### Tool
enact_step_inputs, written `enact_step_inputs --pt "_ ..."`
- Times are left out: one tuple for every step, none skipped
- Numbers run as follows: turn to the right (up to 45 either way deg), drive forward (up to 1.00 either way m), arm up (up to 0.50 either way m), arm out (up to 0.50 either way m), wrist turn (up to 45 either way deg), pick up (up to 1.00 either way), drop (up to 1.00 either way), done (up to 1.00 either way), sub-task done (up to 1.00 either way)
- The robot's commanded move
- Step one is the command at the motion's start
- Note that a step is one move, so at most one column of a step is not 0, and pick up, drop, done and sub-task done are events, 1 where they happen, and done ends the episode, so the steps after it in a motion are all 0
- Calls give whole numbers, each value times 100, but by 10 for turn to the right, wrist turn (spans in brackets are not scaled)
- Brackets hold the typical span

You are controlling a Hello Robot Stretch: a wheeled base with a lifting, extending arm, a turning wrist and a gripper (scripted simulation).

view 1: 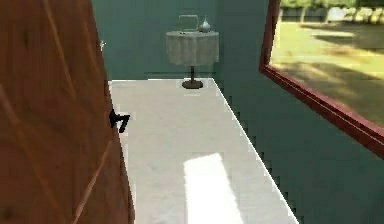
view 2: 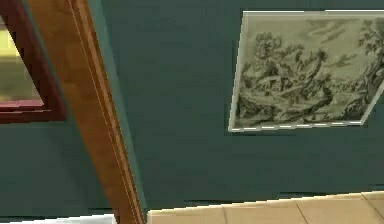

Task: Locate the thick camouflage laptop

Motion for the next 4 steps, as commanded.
enact_step_inputs --pt "0 100 0 0 0 0 0 0 0" --pt "0 20 0 0 0 0 0 0 0" --pt "-60 0 0 0 0 0 0 0 0" --pt "0 100 0 0 0 0 0 0 0"
